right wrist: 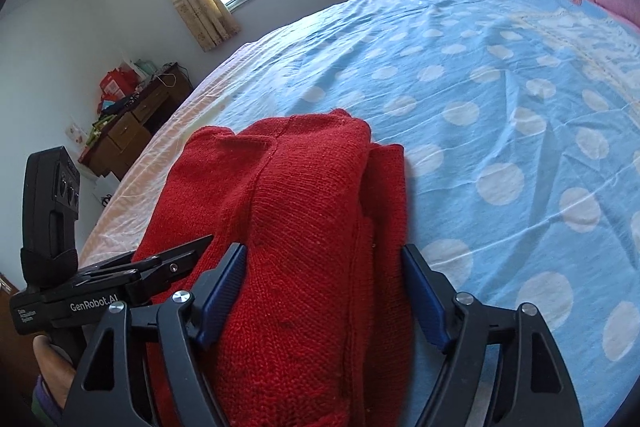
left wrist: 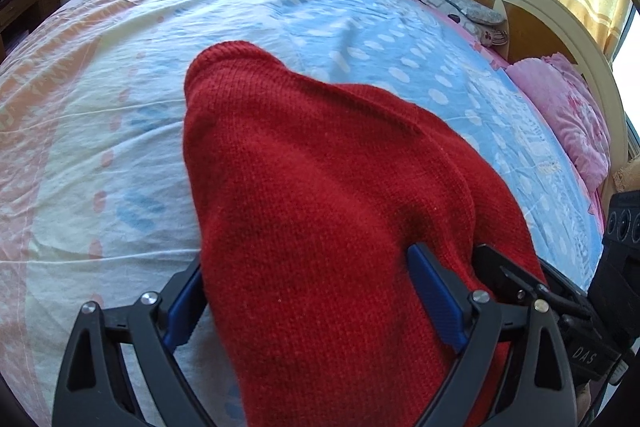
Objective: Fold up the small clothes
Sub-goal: 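Grasp the sweater edge with the right tool while the left tool grasps the other side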
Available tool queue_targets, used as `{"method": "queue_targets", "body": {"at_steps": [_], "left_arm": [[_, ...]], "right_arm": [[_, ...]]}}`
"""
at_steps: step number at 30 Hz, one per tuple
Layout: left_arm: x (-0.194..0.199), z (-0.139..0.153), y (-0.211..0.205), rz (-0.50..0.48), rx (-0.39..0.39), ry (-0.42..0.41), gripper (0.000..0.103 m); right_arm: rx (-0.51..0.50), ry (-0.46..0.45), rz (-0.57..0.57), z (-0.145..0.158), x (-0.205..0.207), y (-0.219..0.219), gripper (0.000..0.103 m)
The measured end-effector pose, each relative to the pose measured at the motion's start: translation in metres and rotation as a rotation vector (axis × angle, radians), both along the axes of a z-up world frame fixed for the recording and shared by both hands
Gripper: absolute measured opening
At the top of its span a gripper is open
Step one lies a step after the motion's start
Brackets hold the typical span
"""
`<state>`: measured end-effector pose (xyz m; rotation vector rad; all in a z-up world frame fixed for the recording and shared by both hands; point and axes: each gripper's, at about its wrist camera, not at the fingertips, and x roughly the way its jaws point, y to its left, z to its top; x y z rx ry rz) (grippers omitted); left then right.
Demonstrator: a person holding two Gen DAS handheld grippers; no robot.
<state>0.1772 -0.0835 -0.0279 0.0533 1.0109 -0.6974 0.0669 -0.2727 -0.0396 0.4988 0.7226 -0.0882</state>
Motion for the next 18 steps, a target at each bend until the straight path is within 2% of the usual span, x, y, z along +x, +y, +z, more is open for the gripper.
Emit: {"method": "queue_targets", "body": {"at_steps": [4, 6, 7, 11, 18], "left_arm": [[-0.0014, -0.0005, 0.0026, 0.002, -0.015, -0.004, 0.093], [-0.0034, 0.0003, 0.0025, -0.006, -0.024, -0.012, 0.087], [-0.0038, 0.0009, 0.0019, -0.009, -0.026, -0.014, 0.085], [-0.0046, 0.0021, 0.0016, -0.014, -0.03, -0.018, 0.08], [-0.0041, 0.002, 0.0025, 0.005, -0.045, -0.014, 0.078]], "right_arm": [[0.001, -0.002, 0.005, 0.0001, 0.0005, 0.0009, 0.078], [-0.004, -0.001, 0.011, 0.0008, 0.0009, 0.0025, 0.074], [-0.002, -0.005, 0.021, 0.0013, 0.0012, 0.0036, 0.068], [0.019, -0.011, 0.038, 0.0008, 0.0021, 0.0052, 0.062], [0.028, -0.006, 0.012, 0.0003, 0.0034, 0.0074, 0.061]]}}
